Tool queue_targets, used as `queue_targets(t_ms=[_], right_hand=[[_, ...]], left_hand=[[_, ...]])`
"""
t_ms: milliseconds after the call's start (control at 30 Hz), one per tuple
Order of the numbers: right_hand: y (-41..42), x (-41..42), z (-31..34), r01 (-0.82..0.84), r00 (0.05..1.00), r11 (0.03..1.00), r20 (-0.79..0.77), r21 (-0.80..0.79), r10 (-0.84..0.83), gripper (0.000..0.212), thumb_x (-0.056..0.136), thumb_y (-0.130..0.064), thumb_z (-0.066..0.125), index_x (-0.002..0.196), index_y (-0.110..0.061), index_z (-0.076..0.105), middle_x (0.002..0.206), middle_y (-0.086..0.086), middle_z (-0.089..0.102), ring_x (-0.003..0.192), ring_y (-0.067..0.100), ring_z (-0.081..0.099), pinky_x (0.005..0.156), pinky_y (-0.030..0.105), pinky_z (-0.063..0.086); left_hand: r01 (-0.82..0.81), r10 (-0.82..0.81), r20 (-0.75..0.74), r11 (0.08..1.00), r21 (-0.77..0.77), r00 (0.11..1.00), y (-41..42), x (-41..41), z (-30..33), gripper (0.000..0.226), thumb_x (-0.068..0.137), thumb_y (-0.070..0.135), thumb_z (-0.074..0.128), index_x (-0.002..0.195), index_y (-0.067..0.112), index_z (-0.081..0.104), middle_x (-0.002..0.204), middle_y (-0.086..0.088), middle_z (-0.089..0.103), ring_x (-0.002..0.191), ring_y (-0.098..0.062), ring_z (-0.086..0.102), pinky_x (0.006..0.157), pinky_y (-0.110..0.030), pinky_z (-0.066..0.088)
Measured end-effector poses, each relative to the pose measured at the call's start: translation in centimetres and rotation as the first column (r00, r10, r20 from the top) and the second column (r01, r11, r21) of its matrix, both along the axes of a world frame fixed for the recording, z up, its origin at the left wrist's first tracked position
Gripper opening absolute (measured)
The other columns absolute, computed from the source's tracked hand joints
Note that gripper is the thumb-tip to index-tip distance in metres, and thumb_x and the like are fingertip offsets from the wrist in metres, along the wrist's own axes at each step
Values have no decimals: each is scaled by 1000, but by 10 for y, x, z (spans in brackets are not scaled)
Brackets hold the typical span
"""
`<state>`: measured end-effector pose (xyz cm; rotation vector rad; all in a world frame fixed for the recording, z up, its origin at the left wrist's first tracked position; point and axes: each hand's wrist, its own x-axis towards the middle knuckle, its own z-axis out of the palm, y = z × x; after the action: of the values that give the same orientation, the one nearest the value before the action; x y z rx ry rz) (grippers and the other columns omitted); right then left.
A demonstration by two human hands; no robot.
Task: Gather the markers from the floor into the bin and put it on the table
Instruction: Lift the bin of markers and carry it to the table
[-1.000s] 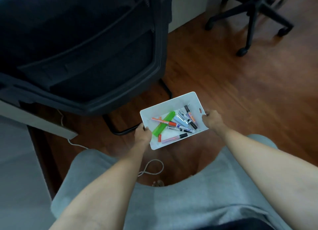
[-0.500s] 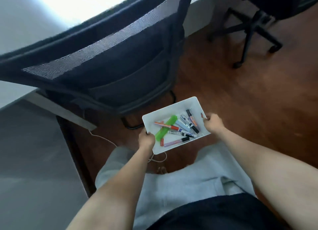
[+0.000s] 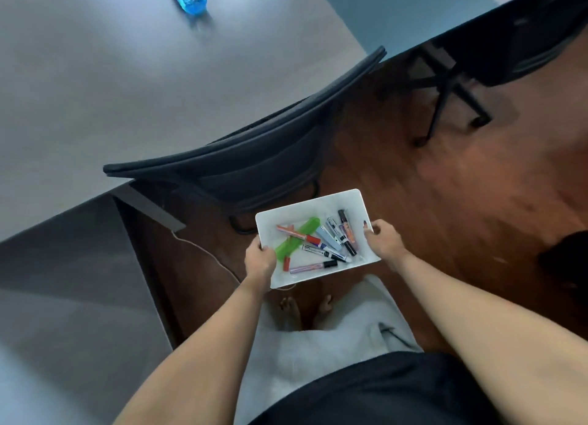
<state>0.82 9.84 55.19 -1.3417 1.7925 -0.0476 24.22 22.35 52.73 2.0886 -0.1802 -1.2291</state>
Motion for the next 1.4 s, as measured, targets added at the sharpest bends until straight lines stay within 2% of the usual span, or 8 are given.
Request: queue_targets(t_ms=[133, 400, 633, 733, 867, 1000, 1200, 1400], right_hand=[[-5, 2, 33, -24, 1000, 1000, -3, 13, 24, 17, 91, -24, 53, 93, -10, 64, 90, 4, 63, 99, 32, 61, 76, 27, 37], [-39, -13, 66, -92, 996, 995, 7, 32, 92, 18, 90, -30, 54, 93, -16, 63, 94, 5, 64, 88, 23, 56, 72, 28, 38], [-72, -55, 98, -121, 993, 993, 4, -3, 121, 24, 90, -31, 54, 94, -12, 68, 95, 5, 67, 89, 24, 58, 72, 29, 39], [-86, -77, 109, -122, 992, 992, -7, -25, 122, 25, 90, -30, 54, 92, -9, 68, 92, 6, 66, 88, 24, 58, 72, 30, 39], [-111, -104, 121, -96, 995, 995, -24, -38, 95, 23, 89, -29, 56, 90, -10, 68, 91, 6, 66, 87, 24, 58, 72, 29, 39], [-137, -129, 131, -60, 996, 995, -69, -76, 55, 25, 90, -27, 54, 89, -6, 67, 91, 9, 64, 87, 27, 57, 71, 30, 38], [-188, -156, 154, 16, 987, 986, -153, -168, -42, 31, 95, -27, 47, 75, -6, 57, 89, 16, 64, 81, 31, 54, 68, 32, 38], [-254, -172, 181, 108, 970, 956, -184, -272, -162, 35, 99, -29, 43, 91, -1, 62, 109, 25, 65, 104, 41, 59, 74, 33, 37]], left_hand=[[9, -9, 6, 999, -46, 1000, 1, 4, 28, 31, 84, 2, 41, 90, 14, 69, 92, -6, 73, 92, -29, 69, 83, -48, 58], [-7, 10, 51, 999, -52, 999, -18, -9, 51, 34, 77, 11, 41, 86, 24, 71, 89, -6, 75, 94, -36, 70, 80, -54, 59], [40, -40, 93, 999, -2, 995, -51, -50, 102, 28, 81, 9, 42, 80, 19, 68, 85, -8, 73, 87, -32, 70, 79, -47, 58], [44, -45, 58, 999, 10, 997, -70, -68, 119, 27, 83, 10, 43, 73, 19, 67, 83, -7, 74, 84, -30, 71, 72, -41, 58], [83, -83, 61, 997, -2, 995, -101, -91, 137, 29, 86, 9, 42, 79, 17, 69, 85, -6, 74, 84, -29, 72, 74, -40, 59], [195, -191, 113, 980, -29, 975, -135, -114, 160, 30, 91, 7, 39, 87, 16, 67, 92, -8, 72, 81, -23, 66, 69, -31, 51], [461, -436, 269, 887, -33, 859, -206, -134, 197, 30, 96, 10, 39, 113, 3, 62, 116, -16, 66, 106, -30, 62, 77, -29, 46], [608, -543, 358, 788, -94, 759, -290, -145, 248, 28, 92, 8, 47, 115, -3, 61, 122, -19, 62, 115, -34, 57, 80, -30, 40]])
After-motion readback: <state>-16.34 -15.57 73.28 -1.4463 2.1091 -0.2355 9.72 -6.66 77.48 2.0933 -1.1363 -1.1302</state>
